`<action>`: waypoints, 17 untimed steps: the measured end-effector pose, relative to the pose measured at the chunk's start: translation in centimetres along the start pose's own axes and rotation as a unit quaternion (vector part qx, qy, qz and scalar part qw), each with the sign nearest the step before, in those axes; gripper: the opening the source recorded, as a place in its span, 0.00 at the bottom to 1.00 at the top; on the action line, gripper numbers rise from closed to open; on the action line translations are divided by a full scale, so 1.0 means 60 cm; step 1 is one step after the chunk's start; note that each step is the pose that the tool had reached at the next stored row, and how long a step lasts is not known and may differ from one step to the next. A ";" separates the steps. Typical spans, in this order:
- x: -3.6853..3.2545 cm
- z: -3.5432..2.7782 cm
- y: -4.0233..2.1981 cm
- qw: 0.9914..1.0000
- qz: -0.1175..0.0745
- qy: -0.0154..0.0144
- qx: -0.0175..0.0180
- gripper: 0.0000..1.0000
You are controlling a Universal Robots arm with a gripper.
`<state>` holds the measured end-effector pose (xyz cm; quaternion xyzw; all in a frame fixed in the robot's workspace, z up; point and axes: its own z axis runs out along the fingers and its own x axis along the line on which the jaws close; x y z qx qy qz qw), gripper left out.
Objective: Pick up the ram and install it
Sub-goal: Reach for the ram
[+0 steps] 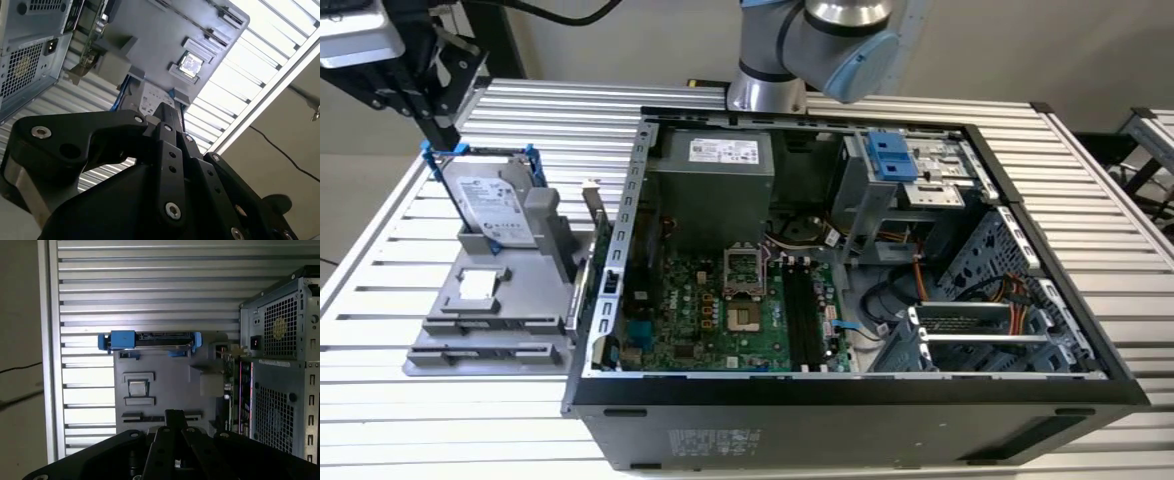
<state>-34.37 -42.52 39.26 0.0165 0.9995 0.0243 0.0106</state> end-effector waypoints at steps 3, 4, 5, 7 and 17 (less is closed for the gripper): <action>0.000 0.000 -0.010 1.000 0.000 0.000 0.000 0.00; 0.002 0.000 -0.013 1.000 0.000 0.000 0.000 0.00; 0.003 -0.001 -0.015 1.000 0.000 0.000 0.000 0.00; 0.005 -0.001 -0.021 1.000 0.000 0.000 0.000 0.00; 0.008 -0.002 -0.054 1.000 0.000 0.000 0.000 0.00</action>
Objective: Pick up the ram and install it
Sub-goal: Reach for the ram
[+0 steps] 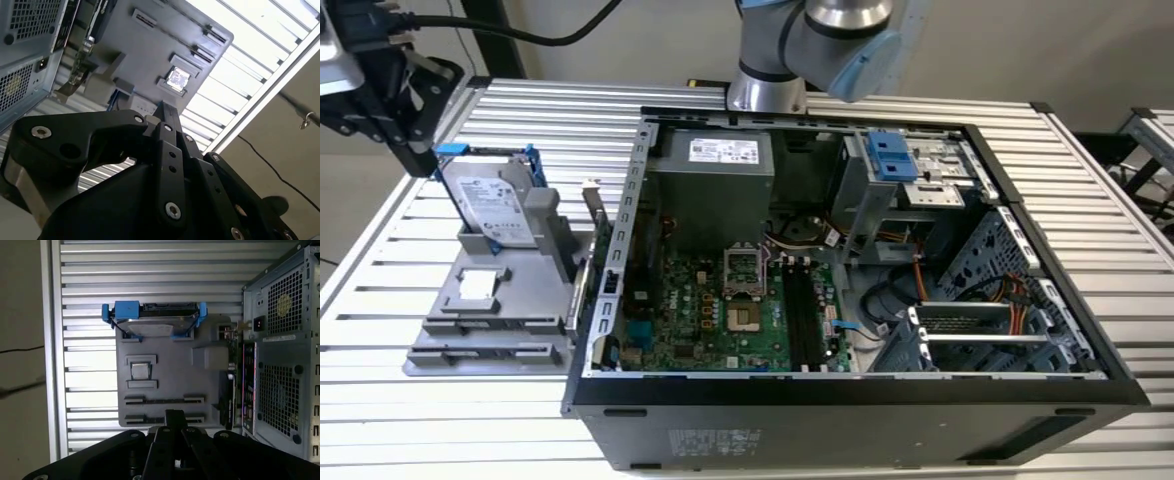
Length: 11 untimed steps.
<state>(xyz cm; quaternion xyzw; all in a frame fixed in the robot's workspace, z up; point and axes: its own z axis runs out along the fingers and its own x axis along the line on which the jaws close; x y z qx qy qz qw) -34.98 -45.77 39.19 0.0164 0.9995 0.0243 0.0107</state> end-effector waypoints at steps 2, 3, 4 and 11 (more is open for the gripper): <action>0.000 0.000 -0.006 1.000 0.000 0.000 0.000 0.00; 0.000 0.000 -0.007 1.000 0.000 0.000 0.000 0.00; 0.000 0.000 -0.008 1.000 0.000 0.000 0.000 0.00; 0.000 0.000 -0.022 1.000 0.000 0.000 0.000 0.00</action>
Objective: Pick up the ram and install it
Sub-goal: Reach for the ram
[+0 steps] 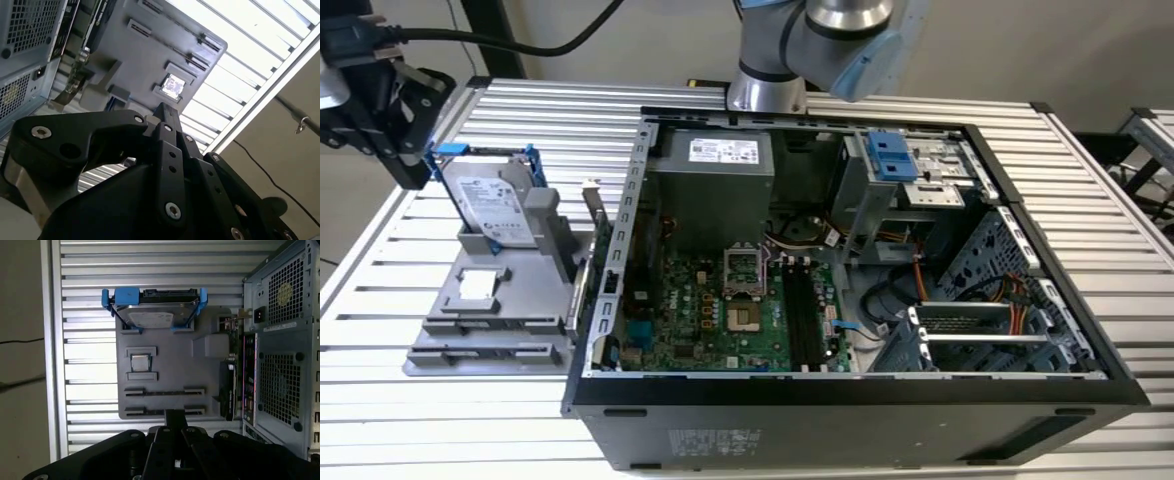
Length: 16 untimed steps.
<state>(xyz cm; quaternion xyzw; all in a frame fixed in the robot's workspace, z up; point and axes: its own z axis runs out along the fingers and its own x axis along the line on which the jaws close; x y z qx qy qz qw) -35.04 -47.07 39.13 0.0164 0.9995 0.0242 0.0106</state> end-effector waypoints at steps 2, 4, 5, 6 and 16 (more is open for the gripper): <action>0.000 0.000 -0.006 1.000 0.000 0.000 0.000 0.00; 0.000 0.000 -0.010 1.000 0.000 0.000 0.000 0.00; 0.000 0.000 -0.012 1.000 0.000 0.000 0.000 0.00; 0.000 0.000 -0.014 1.000 0.000 0.000 0.000 0.00; 0.000 -0.001 -0.035 1.000 -0.001 0.000 0.000 0.00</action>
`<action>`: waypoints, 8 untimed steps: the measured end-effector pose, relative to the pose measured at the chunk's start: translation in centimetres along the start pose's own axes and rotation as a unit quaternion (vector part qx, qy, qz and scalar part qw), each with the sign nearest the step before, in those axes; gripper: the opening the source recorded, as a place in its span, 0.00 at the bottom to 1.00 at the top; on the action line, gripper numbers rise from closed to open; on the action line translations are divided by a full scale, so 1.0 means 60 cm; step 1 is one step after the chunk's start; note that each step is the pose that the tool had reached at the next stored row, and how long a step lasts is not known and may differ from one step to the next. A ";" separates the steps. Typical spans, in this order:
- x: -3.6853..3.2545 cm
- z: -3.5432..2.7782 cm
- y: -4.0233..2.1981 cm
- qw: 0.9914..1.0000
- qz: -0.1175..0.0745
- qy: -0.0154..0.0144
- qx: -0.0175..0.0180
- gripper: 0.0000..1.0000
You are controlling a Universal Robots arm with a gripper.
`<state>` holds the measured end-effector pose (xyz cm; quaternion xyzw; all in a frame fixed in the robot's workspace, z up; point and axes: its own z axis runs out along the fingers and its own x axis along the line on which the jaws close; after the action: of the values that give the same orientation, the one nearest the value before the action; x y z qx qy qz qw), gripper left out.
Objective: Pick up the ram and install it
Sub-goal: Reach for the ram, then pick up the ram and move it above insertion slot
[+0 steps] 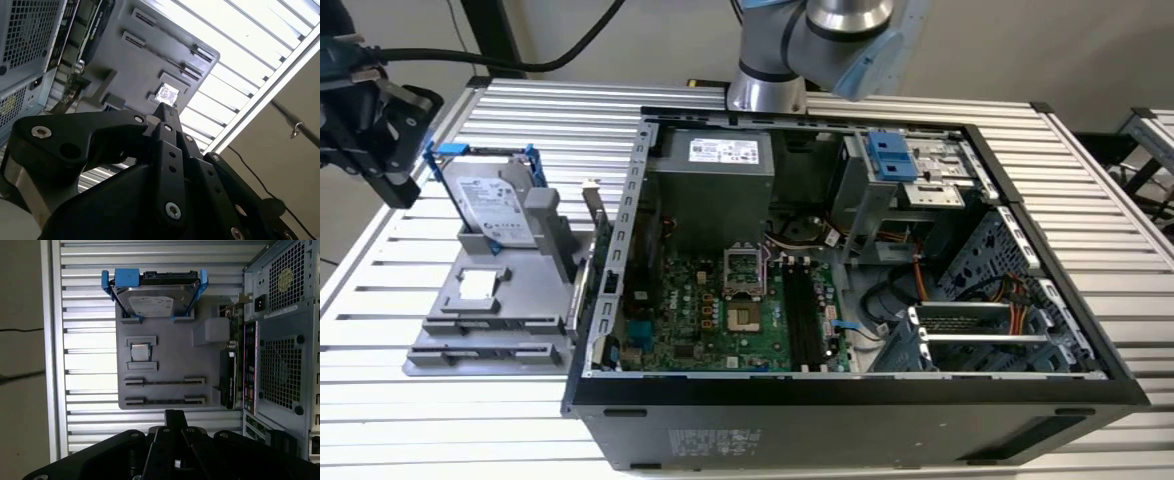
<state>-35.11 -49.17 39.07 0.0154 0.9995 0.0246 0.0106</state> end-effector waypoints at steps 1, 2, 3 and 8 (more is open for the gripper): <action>0.000 0.000 -0.004 1.000 0.000 0.000 0.000 0.00; 0.000 0.000 -0.007 1.000 -0.001 0.000 0.000 0.00; 0.000 0.000 -0.010 1.000 -0.001 0.000 0.000 0.00; 0.002 -0.001 -0.018 1.000 -0.001 0.000 0.000 0.00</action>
<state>-35.25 -50.27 39.05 0.0144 0.9995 0.0247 0.0106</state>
